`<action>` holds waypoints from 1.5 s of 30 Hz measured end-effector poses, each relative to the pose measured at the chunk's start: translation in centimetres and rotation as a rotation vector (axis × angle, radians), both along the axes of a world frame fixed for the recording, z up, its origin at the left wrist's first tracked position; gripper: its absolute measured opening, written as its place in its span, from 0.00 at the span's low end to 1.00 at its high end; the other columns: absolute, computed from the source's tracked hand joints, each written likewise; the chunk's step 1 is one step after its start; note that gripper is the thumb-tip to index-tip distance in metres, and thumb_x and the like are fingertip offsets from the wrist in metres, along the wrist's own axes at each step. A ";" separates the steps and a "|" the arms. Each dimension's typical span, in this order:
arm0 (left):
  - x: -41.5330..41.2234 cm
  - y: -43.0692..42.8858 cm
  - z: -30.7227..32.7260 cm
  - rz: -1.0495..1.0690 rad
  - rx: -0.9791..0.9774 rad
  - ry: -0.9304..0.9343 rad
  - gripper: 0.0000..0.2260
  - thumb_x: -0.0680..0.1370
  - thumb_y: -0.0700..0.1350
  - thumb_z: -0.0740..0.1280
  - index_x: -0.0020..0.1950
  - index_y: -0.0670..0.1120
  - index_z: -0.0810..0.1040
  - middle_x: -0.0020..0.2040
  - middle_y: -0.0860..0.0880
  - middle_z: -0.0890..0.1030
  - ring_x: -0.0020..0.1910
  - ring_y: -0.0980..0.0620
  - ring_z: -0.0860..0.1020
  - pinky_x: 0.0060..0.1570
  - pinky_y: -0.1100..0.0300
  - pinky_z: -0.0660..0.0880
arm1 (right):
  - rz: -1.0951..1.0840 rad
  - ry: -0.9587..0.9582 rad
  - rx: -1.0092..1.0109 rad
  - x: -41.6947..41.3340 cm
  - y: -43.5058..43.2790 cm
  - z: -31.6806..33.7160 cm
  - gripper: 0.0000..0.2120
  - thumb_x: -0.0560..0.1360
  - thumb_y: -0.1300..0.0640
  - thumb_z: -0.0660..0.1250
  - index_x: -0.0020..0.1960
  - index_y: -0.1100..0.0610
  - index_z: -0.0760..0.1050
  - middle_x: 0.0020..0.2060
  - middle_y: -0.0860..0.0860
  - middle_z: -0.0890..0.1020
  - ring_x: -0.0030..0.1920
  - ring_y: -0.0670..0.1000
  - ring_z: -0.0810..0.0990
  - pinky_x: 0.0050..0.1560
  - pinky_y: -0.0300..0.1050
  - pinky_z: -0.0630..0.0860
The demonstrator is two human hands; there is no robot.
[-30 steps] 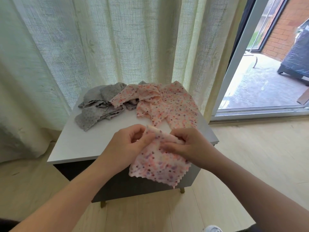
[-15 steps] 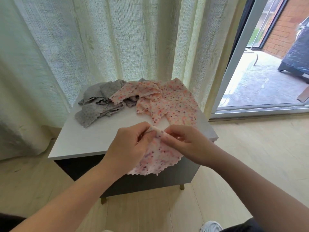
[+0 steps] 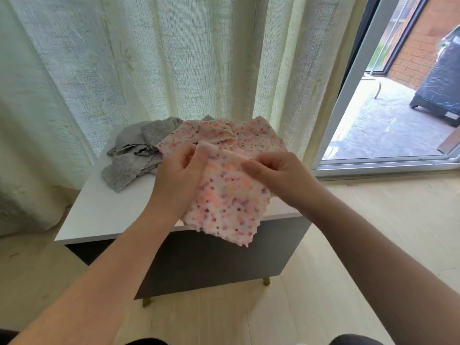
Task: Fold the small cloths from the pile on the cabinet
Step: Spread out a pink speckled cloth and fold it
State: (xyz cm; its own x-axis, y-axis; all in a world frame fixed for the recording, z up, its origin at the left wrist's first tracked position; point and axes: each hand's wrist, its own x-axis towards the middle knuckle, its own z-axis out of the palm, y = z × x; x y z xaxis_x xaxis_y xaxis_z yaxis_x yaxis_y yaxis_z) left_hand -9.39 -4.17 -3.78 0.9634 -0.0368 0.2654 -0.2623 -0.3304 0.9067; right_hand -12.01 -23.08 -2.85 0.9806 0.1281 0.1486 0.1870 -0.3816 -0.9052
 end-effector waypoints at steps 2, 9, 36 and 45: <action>1.4 -0.9 0.3 -0.040 -0.112 0.123 0.10 0.77 0.56 0.66 0.44 0.51 0.80 0.40 0.53 0.83 0.39 0.56 0.82 0.37 0.63 0.78 | 0.014 0.017 -0.003 1.9 -0.8 0.5 0.12 0.77 0.50 0.69 0.38 0.55 0.81 0.29 0.46 0.78 0.32 0.46 0.77 0.34 0.36 0.73; 8.6 -2.6 -0.1 0.007 -0.284 0.228 0.05 0.73 0.52 0.72 0.37 0.56 0.84 0.39 0.55 0.85 0.41 0.55 0.84 0.44 0.56 0.80 | 0.108 0.321 0.332 9.7 -2.6 -0.5 0.13 0.64 0.48 0.73 0.45 0.53 0.84 0.42 0.54 0.86 0.43 0.53 0.85 0.50 0.51 0.83; 7.7 -22.3 42.9 -0.112 0.226 0.447 0.12 0.81 0.51 0.61 0.52 0.45 0.80 0.45 0.49 0.82 0.47 0.48 0.81 0.42 0.57 0.77 | -0.467 0.663 0.785 4.8 -19.9 41.2 0.09 0.80 0.57 0.64 0.54 0.60 0.80 0.50 0.60 0.84 0.46 0.56 0.84 0.45 0.51 0.82; 2.5 -36.7 46.2 -0.138 0.321 0.097 0.11 0.83 0.50 0.58 0.45 0.49 0.77 0.34 0.52 0.78 0.34 0.55 0.76 0.30 0.63 0.68 | -0.800 0.367 0.500 -0.5 -31.7 44.8 0.10 0.83 0.54 0.59 0.52 0.53 0.79 0.46 0.51 0.83 0.50 0.54 0.82 0.49 0.48 0.80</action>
State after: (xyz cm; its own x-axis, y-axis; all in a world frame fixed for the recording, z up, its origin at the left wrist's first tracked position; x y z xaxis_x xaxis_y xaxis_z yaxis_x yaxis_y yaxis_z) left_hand -6.93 -40.87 42.42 0.9638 -0.2345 0.1271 -0.2422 -0.5701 0.7851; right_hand -12.55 -54.79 41.91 0.7469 -0.5813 -0.3227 -0.2796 0.1656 -0.9457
